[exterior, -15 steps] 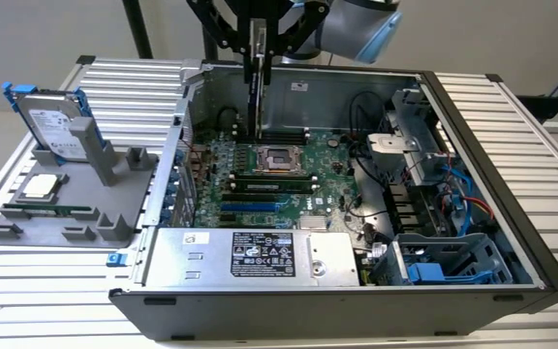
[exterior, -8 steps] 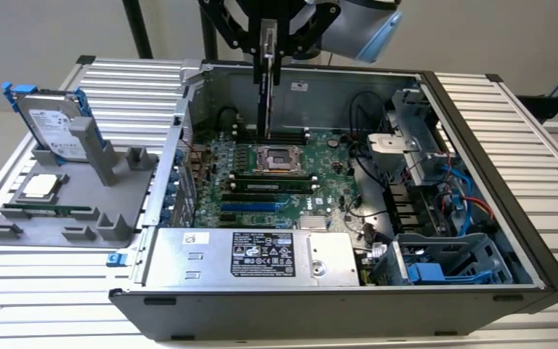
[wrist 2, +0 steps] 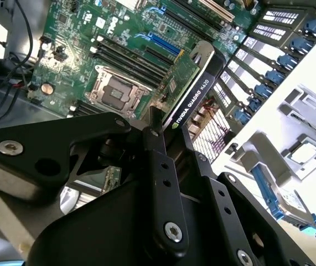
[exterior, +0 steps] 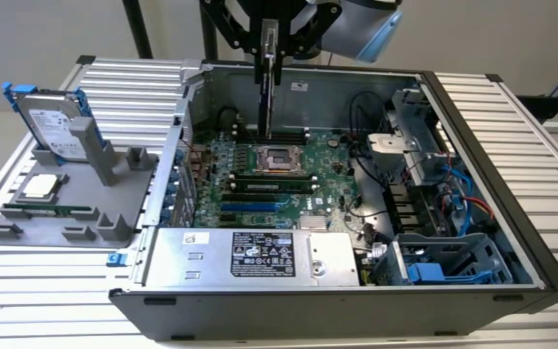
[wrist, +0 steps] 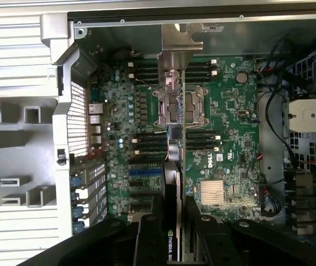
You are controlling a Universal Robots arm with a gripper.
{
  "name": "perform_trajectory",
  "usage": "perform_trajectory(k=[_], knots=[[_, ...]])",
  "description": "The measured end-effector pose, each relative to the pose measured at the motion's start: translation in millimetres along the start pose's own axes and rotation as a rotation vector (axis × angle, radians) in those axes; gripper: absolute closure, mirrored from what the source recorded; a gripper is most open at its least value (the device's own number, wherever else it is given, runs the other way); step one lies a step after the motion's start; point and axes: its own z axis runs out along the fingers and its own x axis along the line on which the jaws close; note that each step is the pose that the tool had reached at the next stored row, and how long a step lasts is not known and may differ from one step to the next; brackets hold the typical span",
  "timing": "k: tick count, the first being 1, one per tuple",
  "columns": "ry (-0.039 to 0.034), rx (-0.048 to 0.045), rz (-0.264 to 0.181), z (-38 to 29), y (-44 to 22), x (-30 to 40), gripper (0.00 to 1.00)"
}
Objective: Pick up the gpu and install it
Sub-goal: 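Pick up the gpu and move the gpu toward the slot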
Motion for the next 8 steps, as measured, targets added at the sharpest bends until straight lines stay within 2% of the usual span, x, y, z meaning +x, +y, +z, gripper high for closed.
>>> perform_trajectory(k=[8], knots=[[0.0, 0.0, 0.0, 0.0, 0.0, -0.1, 1.0]])
